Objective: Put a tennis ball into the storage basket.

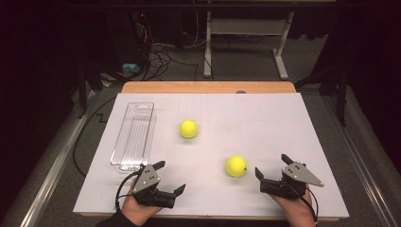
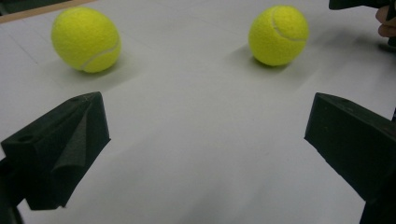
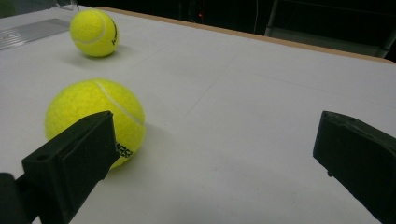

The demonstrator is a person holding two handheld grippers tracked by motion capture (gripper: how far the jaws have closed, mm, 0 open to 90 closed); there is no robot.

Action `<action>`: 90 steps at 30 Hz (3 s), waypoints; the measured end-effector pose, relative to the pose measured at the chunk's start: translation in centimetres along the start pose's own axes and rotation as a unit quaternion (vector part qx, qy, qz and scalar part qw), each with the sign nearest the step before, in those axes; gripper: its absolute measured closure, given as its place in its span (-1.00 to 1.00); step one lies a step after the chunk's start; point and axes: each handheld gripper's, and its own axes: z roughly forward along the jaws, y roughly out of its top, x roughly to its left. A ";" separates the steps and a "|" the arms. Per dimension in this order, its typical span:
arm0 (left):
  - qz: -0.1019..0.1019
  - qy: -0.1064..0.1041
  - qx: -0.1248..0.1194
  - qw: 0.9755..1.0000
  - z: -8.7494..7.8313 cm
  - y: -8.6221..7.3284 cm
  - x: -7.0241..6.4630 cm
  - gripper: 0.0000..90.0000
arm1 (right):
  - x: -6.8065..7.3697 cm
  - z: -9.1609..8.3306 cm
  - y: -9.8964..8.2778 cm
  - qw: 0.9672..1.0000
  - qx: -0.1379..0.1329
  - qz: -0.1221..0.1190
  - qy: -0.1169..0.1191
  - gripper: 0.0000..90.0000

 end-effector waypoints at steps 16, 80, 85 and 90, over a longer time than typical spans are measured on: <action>0.004 0.001 0.063 0.998 1.7 0.1 -1.0 -0.99 | 0.2 0.2 -0.1 1.000 0.004 0.005 0.005 -1.00; 0.009 -0.067 0.339 0.938 5.4 4.6 0.2 -0.98 | 1.4 0.8 0.6 0.996 0.025 0.012 0.087 -1.00; -0.002 -0.083 0.352 0.932 5.7 4.9 0.5 -0.99 | 1.7 1.1 0.7 0.995 0.027 0.010 0.097 -1.00; 0.011 -0.069 0.356 0.932 5.6 5.4 0.5 -0.98 | 2.2 1.5 1.1 0.993 0.027 0.011 0.111 -1.00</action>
